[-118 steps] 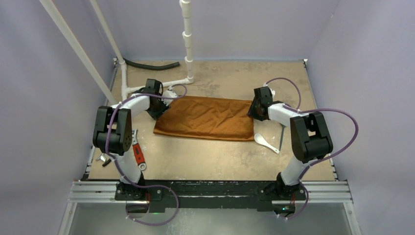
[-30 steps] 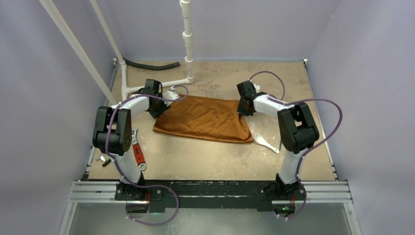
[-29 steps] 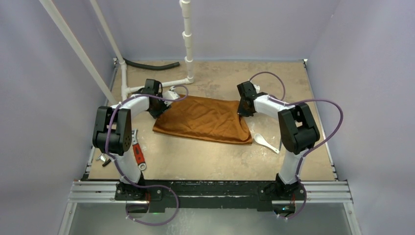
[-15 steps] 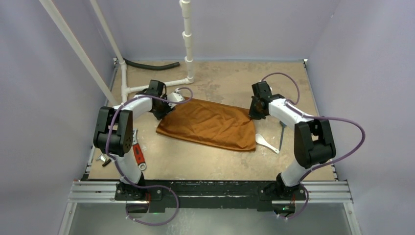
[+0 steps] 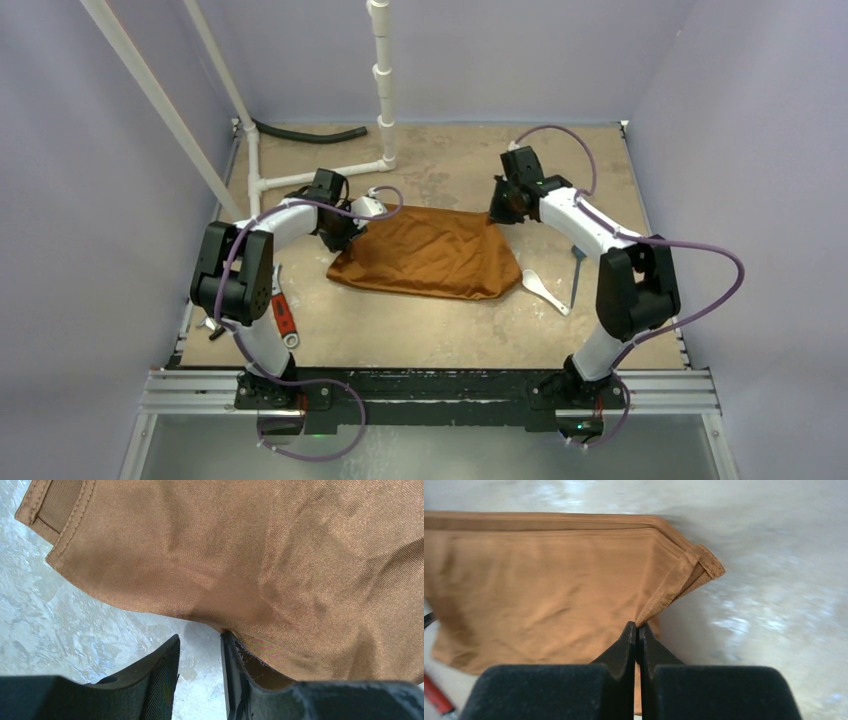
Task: Fold the napkin into a case and place the utensils inside
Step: Pick up the rectangle-folded napkin from the center of the board, then fold the rectangle-folded napkin at the center of the board.
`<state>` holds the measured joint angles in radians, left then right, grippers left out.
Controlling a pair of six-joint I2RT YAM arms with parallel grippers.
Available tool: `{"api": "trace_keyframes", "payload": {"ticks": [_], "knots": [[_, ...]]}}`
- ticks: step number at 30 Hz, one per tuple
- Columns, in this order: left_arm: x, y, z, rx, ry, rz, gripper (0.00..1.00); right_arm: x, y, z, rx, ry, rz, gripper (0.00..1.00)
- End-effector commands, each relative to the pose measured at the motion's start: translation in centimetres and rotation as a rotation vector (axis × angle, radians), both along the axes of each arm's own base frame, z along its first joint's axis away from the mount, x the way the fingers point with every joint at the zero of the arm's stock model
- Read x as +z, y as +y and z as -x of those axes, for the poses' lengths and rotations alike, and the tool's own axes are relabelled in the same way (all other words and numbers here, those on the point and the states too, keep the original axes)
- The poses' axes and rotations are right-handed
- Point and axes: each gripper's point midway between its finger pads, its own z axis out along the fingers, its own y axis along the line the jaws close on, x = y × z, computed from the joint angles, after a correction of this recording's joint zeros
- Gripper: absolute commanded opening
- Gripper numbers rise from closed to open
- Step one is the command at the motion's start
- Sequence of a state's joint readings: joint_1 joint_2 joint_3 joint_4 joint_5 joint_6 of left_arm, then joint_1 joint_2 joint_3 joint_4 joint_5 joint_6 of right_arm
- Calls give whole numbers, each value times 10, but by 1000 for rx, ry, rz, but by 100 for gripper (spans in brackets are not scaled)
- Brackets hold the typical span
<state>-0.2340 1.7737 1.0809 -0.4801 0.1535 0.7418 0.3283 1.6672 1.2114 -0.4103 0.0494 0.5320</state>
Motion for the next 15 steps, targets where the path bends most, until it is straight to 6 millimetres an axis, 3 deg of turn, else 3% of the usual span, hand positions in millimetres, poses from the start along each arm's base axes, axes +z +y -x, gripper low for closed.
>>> {"api": "trace_keyframes", "payload": {"ticks": [1, 9, 15], "knots": [[-20, 3, 41, 16, 155, 14, 35, 31, 70, 4, 124, -27, -137, 0], [-13, 19, 29, 74, 122, 29, 34, 36, 169, 17, 259, -4, -275, 0], [3, 36, 21, 114, 81, 47, 36, 37, 221, 14, 327, 7, -313, 0]]}}
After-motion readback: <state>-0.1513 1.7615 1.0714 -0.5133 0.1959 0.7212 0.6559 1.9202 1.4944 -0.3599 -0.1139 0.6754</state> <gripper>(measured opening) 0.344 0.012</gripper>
